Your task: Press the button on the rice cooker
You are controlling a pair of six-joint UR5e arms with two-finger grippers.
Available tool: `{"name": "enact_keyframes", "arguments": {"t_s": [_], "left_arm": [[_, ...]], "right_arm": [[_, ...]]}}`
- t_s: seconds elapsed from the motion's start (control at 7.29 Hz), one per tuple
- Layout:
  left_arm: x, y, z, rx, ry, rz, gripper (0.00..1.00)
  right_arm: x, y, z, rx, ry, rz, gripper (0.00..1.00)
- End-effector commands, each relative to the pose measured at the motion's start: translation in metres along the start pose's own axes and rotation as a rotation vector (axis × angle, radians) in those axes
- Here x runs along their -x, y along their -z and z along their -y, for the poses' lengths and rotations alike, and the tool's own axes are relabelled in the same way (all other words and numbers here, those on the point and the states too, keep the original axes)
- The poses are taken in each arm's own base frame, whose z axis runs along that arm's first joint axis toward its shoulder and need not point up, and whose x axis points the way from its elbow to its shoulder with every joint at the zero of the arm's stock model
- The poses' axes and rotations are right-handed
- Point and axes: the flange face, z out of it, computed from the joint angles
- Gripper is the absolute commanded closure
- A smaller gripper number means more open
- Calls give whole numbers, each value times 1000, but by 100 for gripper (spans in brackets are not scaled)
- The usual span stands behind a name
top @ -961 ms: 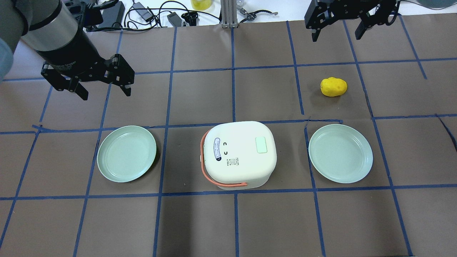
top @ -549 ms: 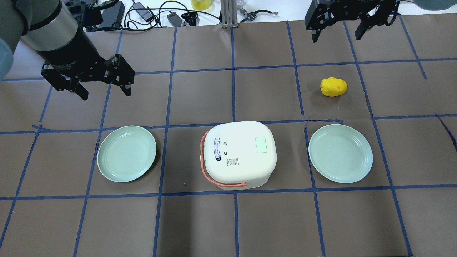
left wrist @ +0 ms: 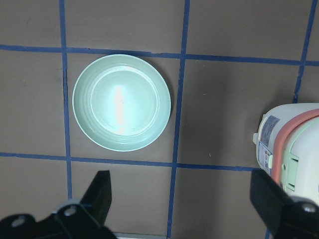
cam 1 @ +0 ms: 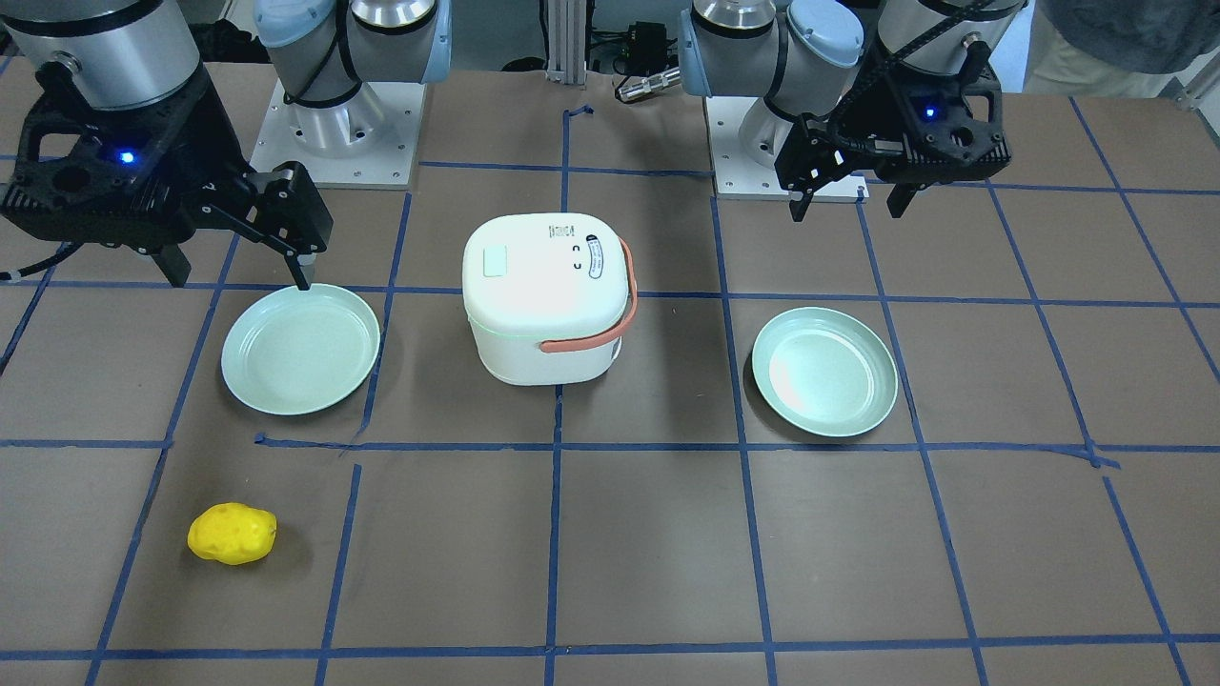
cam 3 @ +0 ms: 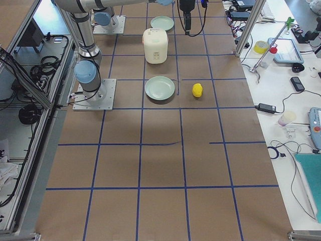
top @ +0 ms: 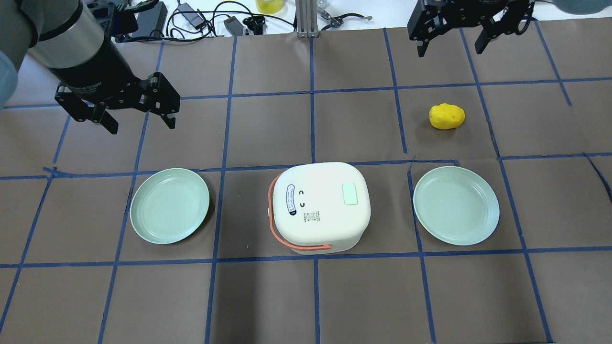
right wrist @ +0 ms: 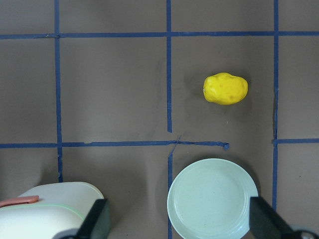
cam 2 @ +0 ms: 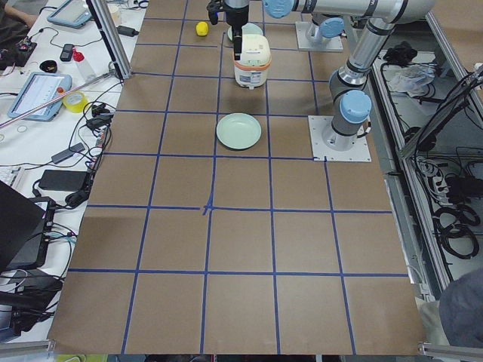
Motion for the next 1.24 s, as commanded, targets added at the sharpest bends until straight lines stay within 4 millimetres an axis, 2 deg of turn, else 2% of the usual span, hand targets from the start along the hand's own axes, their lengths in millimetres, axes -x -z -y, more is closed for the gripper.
{"name": "enact_keyframes", "arguments": {"t_s": [0.0, 0.55, 0.69, 0.82, 0.96, 1.1], "left_arm": [[0, 0, 0, 0, 0, 0, 0], [0, 0, 0, 0, 0, 0, 0], [0, 0, 0, 0, 2, 0, 0], [0, 0, 0, 0, 2, 0, 0], [0, 0, 0, 0, 0, 0, 0], [0, 0, 0, 0, 0, 0, 0]], "right_arm": [[0, -1, -1, 3, 4, -1, 0], [1, -2, -1, 5, 4, 0, 0], [1, -3, -2, 8, 4, -2, 3], [2, -3, -3, 9, 10, -2, 22], [2, -6, -3, 17, 10, 3, 60], [3, -7, -9, 22, 5, 16, 90]]}}
